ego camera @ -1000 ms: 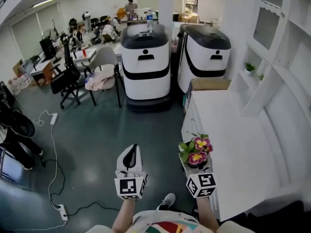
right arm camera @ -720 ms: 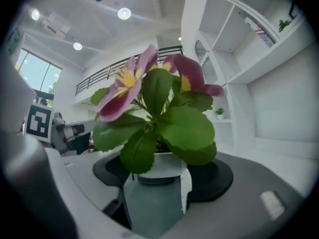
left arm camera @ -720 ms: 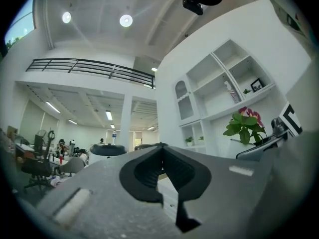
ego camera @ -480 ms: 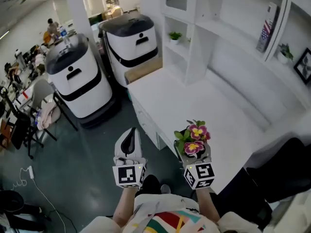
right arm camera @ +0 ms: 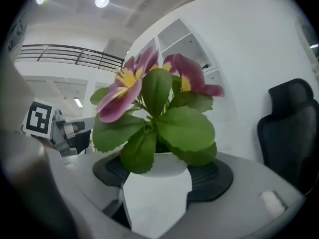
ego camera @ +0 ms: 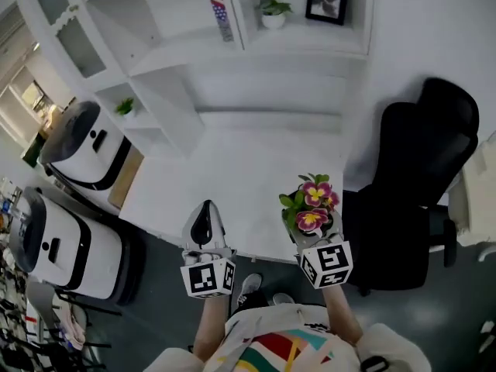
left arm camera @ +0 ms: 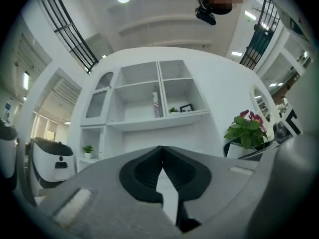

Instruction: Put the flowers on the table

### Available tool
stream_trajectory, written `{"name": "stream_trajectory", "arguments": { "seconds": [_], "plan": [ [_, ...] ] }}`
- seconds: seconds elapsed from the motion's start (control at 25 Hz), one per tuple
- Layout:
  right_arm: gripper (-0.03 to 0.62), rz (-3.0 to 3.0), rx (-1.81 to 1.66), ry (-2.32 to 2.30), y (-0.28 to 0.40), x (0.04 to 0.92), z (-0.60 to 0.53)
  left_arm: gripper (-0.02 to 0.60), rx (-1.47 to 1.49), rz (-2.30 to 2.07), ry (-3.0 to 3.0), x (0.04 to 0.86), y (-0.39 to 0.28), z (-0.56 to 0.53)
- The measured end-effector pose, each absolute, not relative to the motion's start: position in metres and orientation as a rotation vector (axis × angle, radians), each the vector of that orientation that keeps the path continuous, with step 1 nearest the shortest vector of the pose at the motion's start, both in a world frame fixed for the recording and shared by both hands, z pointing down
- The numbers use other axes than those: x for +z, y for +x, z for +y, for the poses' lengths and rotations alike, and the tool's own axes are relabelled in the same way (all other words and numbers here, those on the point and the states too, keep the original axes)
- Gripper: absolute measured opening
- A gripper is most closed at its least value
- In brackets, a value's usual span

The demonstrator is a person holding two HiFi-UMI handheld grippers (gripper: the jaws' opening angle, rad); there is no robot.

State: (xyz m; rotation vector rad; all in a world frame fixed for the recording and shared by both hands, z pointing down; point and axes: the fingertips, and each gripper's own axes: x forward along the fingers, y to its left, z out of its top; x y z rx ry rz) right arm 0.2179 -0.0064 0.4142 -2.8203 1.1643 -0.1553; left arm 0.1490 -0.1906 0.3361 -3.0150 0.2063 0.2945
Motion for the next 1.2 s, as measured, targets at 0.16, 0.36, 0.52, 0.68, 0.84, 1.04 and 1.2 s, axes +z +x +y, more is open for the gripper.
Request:
{"name": "stream_trajectory", "arguments": {
  "seconds": [0.16,0.36,0.52,0.68,0.84,1.04,1.2],
  "plan": [
    [0.327,0.91,-0.145,-2.921,0.239,0.416,0.049,0.005,0.299,0.024,-3.03,0.329,0.187,-0.158],
    [0.327,0.694,-0.153,-3.018,0.243,0.417,0.09,0.005,0.289,-0.147,-3.03,0.334,0.215,-0.131],
    [0.327,0.594,-0.159,-3.066,0.242,0.411,0.099,0.005,0.297,-0.249,-3.02,0.331,0.228,-0.124],
    [0.327,0.509,-0.128,-3.095,0.245,0.404,0.091,0.005,0.335,-0.319,-3.014,0.323,0.241,-0.135],
    [0.327,0.456,-0.159,-3.13,0.246,0.411,0.066,0.005,0.333,-0.344,-3.035,0.329,0.25,-0.162],
    [0.327,0.414,-0.173,-3.154,0.247,0.409,0.041,0.005,0.318,-0.381,-3.042,0.333,0.26,-0.188],
    [0.327,0.376,-0.201,-3.171,0.249,0.413,0.025,0.005,0.296,-0.406,-3.053,0.34,0.265,-0.21]
  ]
}}
